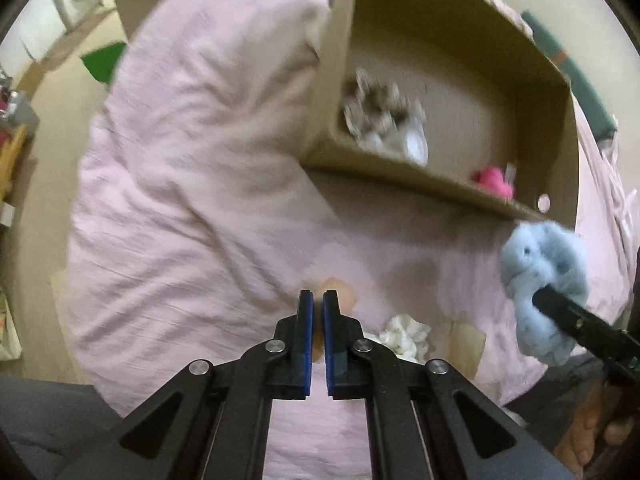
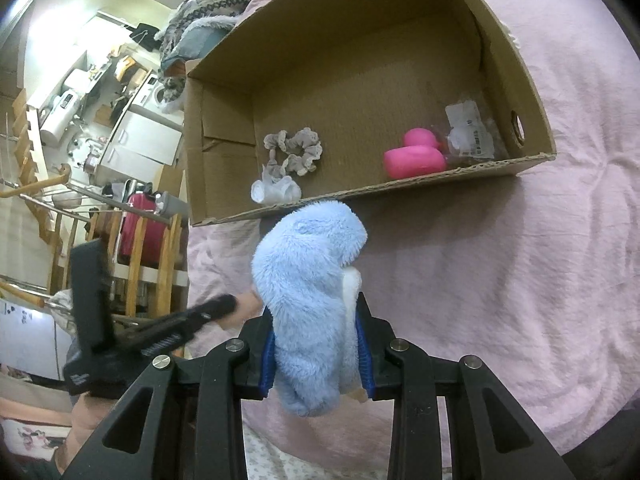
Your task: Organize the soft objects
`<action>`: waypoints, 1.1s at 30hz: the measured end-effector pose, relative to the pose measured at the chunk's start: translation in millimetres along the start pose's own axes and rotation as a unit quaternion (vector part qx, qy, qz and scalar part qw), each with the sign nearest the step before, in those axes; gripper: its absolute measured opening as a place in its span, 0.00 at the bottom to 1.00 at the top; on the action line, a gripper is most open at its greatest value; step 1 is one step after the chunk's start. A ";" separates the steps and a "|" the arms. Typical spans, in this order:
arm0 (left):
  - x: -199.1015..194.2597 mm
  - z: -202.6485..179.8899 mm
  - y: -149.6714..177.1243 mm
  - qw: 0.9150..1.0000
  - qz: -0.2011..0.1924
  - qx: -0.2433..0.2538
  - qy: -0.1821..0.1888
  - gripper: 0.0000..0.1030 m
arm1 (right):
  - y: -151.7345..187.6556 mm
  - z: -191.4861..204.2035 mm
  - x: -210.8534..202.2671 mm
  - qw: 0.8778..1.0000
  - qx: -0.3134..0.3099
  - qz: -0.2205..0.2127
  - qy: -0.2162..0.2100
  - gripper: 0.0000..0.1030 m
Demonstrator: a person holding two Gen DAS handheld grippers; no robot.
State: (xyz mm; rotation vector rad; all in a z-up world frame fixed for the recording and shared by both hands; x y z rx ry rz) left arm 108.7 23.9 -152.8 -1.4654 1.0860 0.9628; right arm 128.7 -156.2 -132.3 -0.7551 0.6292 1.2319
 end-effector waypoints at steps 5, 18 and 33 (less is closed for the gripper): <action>-17.1 2.1 -6.1 0.999 -0.034 -0.013 0.013 0.05 | 0.7 1.4 0.5 1.000 -0.010 -0.003 0.006 0.33; -108.3 -18.4 -66.0 0.979 -0.197 -0.011 0.058 0.05 | -19.7 27.7 -48.6 0.996 -0.046 -0.080 -0.020 0.33; -82.7 -51.9 -142.6 0.970 -0.227 0.085 0.011 0.05 | -103.6 24.0 -57.4 0.988 -0.053 -0.147 -0.010 0.34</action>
Point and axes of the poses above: each gripper's, at about its wrist camera, not at the fingertips, and x roughly the way its jaws point, z to its left, y to its underside, the point moved 10 cm from there along x, roughly the way its jaws point, and after that the axes turned 7 degrees about x, right-handed, at the moved point
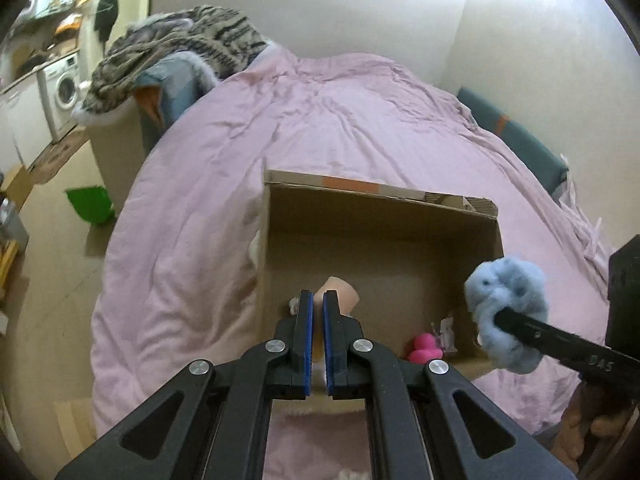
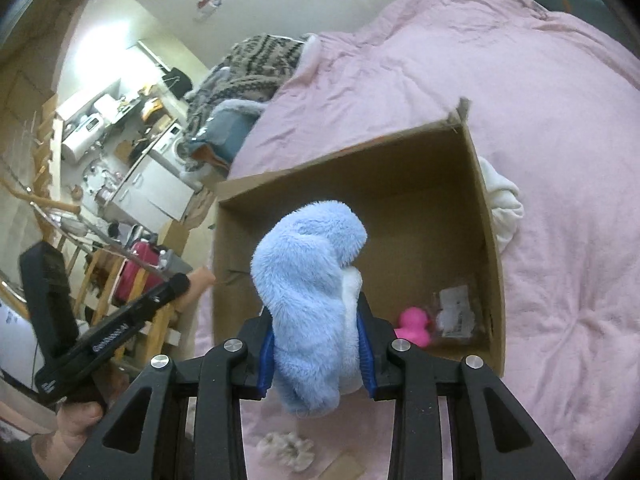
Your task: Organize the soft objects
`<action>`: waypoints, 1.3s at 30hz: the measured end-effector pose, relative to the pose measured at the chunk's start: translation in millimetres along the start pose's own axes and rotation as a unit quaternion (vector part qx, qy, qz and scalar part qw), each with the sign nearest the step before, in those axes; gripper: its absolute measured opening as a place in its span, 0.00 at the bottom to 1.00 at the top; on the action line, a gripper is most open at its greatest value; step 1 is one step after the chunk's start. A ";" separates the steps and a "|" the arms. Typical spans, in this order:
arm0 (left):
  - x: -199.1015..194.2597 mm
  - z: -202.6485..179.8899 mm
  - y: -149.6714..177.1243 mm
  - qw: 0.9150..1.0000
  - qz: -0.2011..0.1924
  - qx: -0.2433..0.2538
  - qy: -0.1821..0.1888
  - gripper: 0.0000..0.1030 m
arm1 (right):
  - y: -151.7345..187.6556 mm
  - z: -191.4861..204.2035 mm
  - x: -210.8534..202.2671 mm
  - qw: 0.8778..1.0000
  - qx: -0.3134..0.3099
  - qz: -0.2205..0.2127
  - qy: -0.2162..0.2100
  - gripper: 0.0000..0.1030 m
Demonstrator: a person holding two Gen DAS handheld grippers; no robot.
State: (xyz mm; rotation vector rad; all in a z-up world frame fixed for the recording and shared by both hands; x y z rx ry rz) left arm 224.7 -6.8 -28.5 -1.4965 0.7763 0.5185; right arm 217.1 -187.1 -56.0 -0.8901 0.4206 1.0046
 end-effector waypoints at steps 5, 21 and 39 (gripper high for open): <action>23.8 0.6 14.9 1.000 0.017 -0.020 -0.001 0.05 | 6.0 -19.1 20.3 0.999 0.029 0.014 0.013 0.34; 39.5 -6.5 31.0 0.999 0.042 -0.007 -0.008 0.05 | 28.1 -16.7 48.3 0.997 -0.013 0.056 0.056 0.40; 33.4 -18.4 27.9 1.000 0.021 0.014 -0.003 0.11 | 20.6 -15.4 40.8 0.999 0.007 0.036 0.034 0.59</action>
Point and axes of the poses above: each gripper's, at about its wrist camera, not at the fingertips, and x roughly the way its jaws point, z to its left, y to its underside, the point moved 10 cm from there along x, roughly the way its jaws point, and after that the axes turned 7 degrees about x, right-handed, at the moved point
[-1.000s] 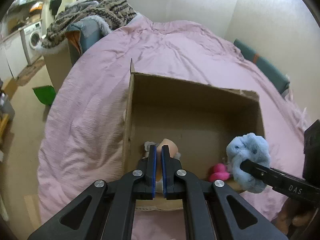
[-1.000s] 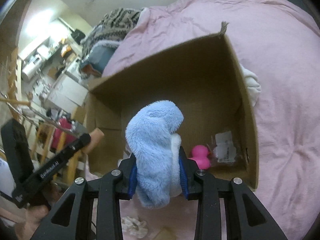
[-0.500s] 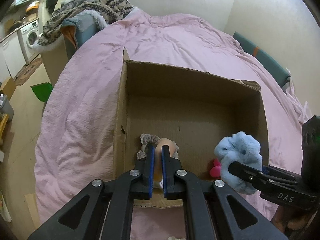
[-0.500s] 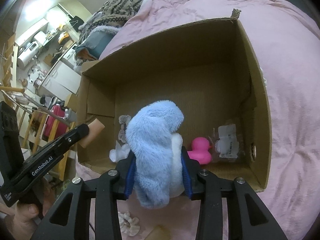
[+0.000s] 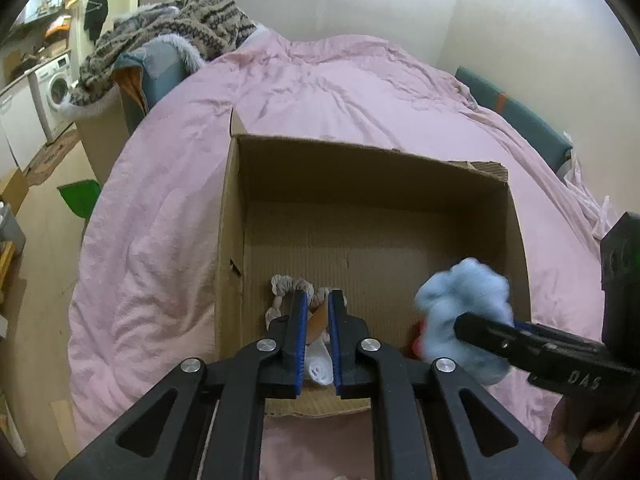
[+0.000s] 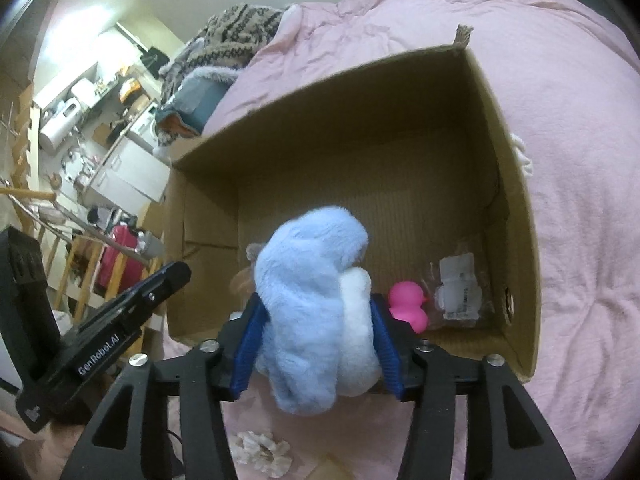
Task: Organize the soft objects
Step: 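Open the right gripper to drop the blue cloth into the box, then grasp the beige item with the right gripper while the left gripper grasps the white frilly scrunchie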
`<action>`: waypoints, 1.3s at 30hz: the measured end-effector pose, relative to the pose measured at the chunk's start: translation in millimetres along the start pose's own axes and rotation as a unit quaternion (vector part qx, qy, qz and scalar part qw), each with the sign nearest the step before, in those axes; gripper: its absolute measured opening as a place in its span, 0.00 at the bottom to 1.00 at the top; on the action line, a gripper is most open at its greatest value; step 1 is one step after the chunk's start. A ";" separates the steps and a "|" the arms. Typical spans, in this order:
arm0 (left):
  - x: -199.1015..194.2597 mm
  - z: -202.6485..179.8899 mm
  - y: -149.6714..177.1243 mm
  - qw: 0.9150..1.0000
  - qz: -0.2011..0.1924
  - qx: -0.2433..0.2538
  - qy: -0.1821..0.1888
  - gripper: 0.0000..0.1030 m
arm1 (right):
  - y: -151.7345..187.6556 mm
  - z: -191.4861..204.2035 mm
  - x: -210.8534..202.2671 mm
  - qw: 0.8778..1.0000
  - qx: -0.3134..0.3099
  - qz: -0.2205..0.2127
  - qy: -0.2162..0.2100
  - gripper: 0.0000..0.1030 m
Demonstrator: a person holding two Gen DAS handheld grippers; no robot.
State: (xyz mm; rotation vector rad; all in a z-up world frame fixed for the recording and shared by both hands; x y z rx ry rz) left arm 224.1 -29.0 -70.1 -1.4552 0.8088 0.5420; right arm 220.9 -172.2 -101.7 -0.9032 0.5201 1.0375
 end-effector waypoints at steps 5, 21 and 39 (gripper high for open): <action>-4.8 4.0 -2.6 1.000 -0.011 -0.009 -0.015 0.58 | -7.8 -7.1 -7.0 1.000 0.023 -0.021 -0.001 0.75; -18.1 31.5 1.0 0.998 -0.021 -0.043 -0.041 0.64 | -3.3 -13.2 -7.5 0.999 0.045 -0.008 -0.001 0.75; -57.8 38.7 41.2 0.997 -0.006 -0.052 -0.060 0.64 | 45.3 -16.2 -37.0 0.999 0.040 0.020 0.014 0.75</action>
Point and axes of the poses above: each gripper's, at about its wrist camera, not at the fingertips, and x roughly the way its jaws point, z to its left, y to its underside, the point moved 10 cm from there along x, roughly the way its jaws point, and after that the axes turned 7 degrees about x, right-handed, at the moved point
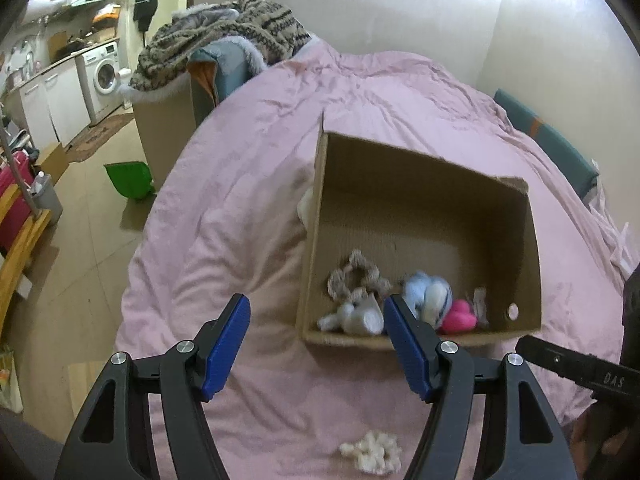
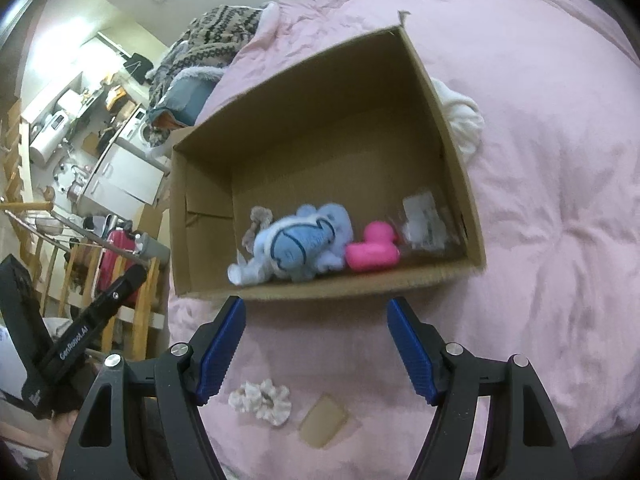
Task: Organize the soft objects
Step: 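Grasp the beige item with the right gripper while the left gripper grasps the white frilly scrunchie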
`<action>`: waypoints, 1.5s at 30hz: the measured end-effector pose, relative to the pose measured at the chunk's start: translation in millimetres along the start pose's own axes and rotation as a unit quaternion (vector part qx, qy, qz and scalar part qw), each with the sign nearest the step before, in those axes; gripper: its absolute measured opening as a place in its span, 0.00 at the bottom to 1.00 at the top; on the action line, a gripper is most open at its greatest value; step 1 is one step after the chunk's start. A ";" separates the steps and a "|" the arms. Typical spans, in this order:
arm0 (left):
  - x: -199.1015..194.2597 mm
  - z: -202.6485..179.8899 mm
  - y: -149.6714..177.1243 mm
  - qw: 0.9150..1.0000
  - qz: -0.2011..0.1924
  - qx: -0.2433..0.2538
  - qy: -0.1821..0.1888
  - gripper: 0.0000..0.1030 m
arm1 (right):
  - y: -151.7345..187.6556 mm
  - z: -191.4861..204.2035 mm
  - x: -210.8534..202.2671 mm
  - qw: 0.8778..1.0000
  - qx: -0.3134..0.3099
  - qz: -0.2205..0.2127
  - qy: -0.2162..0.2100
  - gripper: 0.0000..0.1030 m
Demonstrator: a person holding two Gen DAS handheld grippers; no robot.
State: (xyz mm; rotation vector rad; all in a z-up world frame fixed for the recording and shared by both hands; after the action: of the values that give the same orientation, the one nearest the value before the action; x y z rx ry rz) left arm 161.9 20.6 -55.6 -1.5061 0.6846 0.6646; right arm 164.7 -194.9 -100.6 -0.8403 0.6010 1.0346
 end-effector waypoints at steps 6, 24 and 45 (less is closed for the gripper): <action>-7.8 -4.7 17.2 1.000 0.016 -0.001 0.013 0.64 | 17.8 -5.8 -1.9 1.000 0.019 0.014 0.003 0.75; 14.9 -9.8 63.2 0.993 0.112 -0.033 0.026 0.64 | 101.7 -32.7 50.8 0.979 0.080 0.185 0.014 0.62; 32.8 -26.0 92.3 0.984 0.172 -0.004 0.039 0.64 | 88.2 -11.3 47.3 0.990 -0.014 0.139 0.036 0.10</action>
State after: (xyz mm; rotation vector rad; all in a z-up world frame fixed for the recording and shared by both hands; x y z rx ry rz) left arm 113.6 -9.2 -139.6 -1.4388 1.0170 0.8717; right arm 102.6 -158.1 -170.9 -0.8370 0.7824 1.2704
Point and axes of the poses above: each gripper's, at about its wrist camera, not at the fingertips, and x roughly the way its jaws point, z to its left, y to its underside, the point moved 10 cm from there along x, roughly the way its jaws point, and after that the axes turned 7 degrees about x, right-handed, at the moved point
